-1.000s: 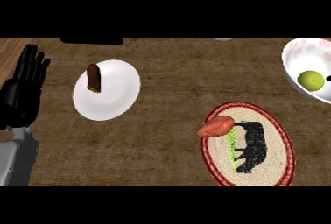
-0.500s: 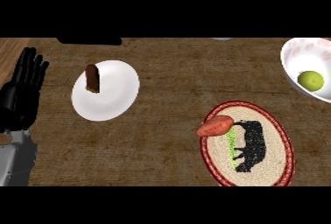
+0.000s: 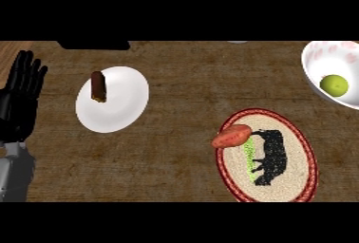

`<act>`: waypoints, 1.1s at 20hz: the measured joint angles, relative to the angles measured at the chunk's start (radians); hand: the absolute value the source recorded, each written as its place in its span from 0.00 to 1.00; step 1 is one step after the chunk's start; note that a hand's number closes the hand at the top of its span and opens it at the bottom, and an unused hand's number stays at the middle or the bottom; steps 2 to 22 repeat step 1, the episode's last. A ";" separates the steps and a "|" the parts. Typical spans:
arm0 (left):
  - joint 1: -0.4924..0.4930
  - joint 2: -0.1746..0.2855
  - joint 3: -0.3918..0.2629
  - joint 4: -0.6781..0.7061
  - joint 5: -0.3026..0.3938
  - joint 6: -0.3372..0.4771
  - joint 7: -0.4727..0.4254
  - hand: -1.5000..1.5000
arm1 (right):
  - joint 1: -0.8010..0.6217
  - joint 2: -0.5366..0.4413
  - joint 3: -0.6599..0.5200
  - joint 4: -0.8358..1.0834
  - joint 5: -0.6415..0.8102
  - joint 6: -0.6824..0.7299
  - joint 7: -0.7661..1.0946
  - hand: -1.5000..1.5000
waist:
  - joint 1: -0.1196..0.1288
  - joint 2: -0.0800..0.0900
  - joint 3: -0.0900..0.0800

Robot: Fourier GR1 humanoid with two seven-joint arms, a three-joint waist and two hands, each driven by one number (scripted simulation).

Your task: Pick the pear from the placemat and place it in the bowl

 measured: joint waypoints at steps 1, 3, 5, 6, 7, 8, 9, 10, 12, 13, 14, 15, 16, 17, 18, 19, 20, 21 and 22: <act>0.002 -0.003 0.000 0.000 -0.004 0.004 -0.004 0.50 | 0.017 -0.006 -0.008 0.002 -0.008 0.017 -0.011 0.00 | -0.001 0.000 0.001; 0.002 -0.003 0.000 0.000 -0.004 0.004 -0.004 0.50 | 0.017 -0.006 -0.008 0.002 -0.008 0.017 -0.011 0.00 | -0.001 0.000 0.001; 0.002 -0.003 0.000 0.000 -0.004 0.004 -0.004 0.50 | 0.017 -0.006 -0.008 0.002 -0.008 0.017 -0.011 0.00 | -0.001 0.000 0.001; 0.002 -0.003 0.000 0.000 -0.004 0.004 -0.004 0.50 | 0.017 -0.006 -0.008 0.002 -0.008 0.017 -0.011 0.00 | -0.001 0.000 0.001; 0.002 -0.003 0.000 0.000 -0.004 0.004 -0.004 0.50 | 0.017 -0.006 -0.008 0.002 -0.008 0.017 -0.011 0.00 | -0.001 0.000 0.001; 0.002 -0.003 0.000 0.000 -0.004 0.004 -0.004 0.50 | 0.017 -0.006 -0.008 0.002 -0.008 0.017 -0.011 0.00 | -0.001 0.000 0.001; 0.002 -0.003 0.000 0.000 -0.004 0.004 -0.004 0.50 | 0.017 -0.006 -0.008 0.002 -0.008 0.017 -0.011 0.00 | -0.001 0.000 0.001; 0.002 -0.003 0.000 0.000 -0.004 0.004 -0.004 0.50 | 0.017 -0.006 -0.008 0.002 -0.008 0.017 -0.011 0.00 | -0.001 0.000 0.001; 0.002 -0.003 0.000 0.000 -0.004 0.004 -0.004 0.50 | 0.017 -0.006 -0.008 0.002 -0.008 0.017 -0.011 0.00 | -0.001 0.000 0.001; 0.002 -0.003 0.000 0.000 -0.004 0.004 -0.004 0.50 | 0.017 -0.006 -0.008 0.002 -0.008 0.017 -0.011 0.00 | -0.001 0.000 0.001; 0.002 -0.003 0.000 0.000 -0.004 0.004 -0.004 0.50 | 0.017 -0.006 -0.008 0.002 -0.008 0.017 -0.011 0.00 | -0.001 0.000 0.001; 0.002 -0.003 0.000 0.000 -0.004 0.004 -0.004 0.50 | 0.017 -0.006 -0.008 0.002 -0.008 0.017 -0.011 0.00 | -0.001 0.000 0.001; 0.002 -0.003 0.000 0.000 -0.004 0.004 -0.004 0.50 | 0.017 -0.006 -0.008 0.002 -0.008 0.017 -0.011 0.00 | -0.001 0.000 0.001; 0.002 -0.003 0.000 0.000 -0.004 0.004 -0.004 0.50 | 0.017 -0.006 -0.008 0.002 -0.008 0.017 -0.011 0.00 | -0.001 0.000 0.001; 0.002 -0.003 0.000 0.000 -0.004 0.004 -0.004 0.50 | 0.017 -0.006 -0.008 0.002 -0.008 0.017 -0.011 0.00 | -0.001 0.000 0.001; 0.002 -0.003 0.000 0.000 -0.004 0.004 -0.004 0.50 | 0.017 -0.006 -0.008 0.002 -0.008 0.017 -0.011 0.00 | -0.001 0.000 0.001; 0.002 -0.003 0.000 0.000 -0.004 0.004 -0.004 0.50 | 0.017 -0.006 -0.008 0.002 -0.008 0.017 -0.011 0.00 | -0.001 0.000 0.001; 0.002 -0.003 0.000 0.000 -0.004 0.004 -0.004 0.50 | 0.017 -0.006 -0.008 0.002 -0.008 0.017 -0.011 0.00 | -0.001 0.000 0.001; 0.002 -0.003 0.000 0.000 -0.004 0.004 -0.004 0.50 | 0.017 -0.006 -0.008 0.002 -0.008 0.017 -0.011 0.00 | -0.001 0.000 0.001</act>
